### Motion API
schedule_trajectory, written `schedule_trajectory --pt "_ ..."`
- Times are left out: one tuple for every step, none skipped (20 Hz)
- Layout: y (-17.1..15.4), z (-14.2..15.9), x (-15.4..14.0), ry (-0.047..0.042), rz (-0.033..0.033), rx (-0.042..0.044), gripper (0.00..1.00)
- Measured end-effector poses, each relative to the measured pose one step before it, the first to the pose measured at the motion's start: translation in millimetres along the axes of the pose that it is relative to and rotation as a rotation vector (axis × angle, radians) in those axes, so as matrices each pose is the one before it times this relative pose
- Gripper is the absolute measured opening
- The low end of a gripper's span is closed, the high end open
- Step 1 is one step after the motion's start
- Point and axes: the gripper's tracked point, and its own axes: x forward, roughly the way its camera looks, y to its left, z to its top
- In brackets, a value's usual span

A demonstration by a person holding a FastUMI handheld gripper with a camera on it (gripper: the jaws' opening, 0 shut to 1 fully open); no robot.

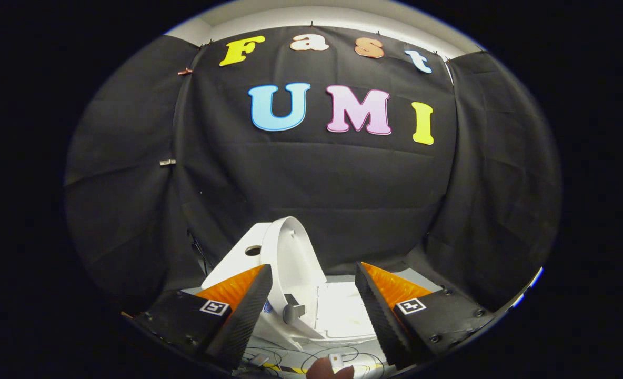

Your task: Open the toilet lid.

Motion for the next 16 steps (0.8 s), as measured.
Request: schedule_trajectory --pt "-6.99 9.98 -5.49 -0.01500 0.00088 0.00337 0.99" --pt "-5.98 9.12 -5.95 -0.01443 0.00199 0.00133 0.99" --pt "-6.14 8.45 -5.15 -0.01430 0.00066 -0.00193 0.99" --pt "-6.32 8.89 -5.71 -0.01419 -0.00228 -0.00238 0.99" --pt "-6.91 7.47 -6.83 -0.01571 -0.00093 -0.00177 0.99" --pt "-7.05 8.48 -6.32 -0.01460 -0.00304 0.00027 0.99" --pt "-6.96 7.99 -4.98 -0.01498 -0.00246 0.00251 0.99" --pt "-6.36 8.01 -4.93 -0.01350 -0.00139 0.00352 0.99" --pt "-7.15 7.02 -5.84 -0.01240 -0.00305 0.00301 0.99" --pt "-7.91 7.08 -6.47 -0.01311 -0.00453 0.00168 0.99" --pt "-6.77 5.66 -5.92 -0.01105 -0.00417 0.00289 0.99" --pt "-6.64 5.75 -5.24 -0.00890 -0.00203 -0.00071 0.99" --pt "-7.01 4.96 -5.96 -0.00933 -0.00505 0.00092 0.99" --pt "-6.48 6.44 -5.76 -0.01288 -0.00250 0.00150 0.99" --pt "-5.86 5.14 -3.90 -0.00985 -0.00233 0.00230 0.99" --pt "-6.00 5.06 -3.94 -0.00961 -0.00330 0.00372 0.99"
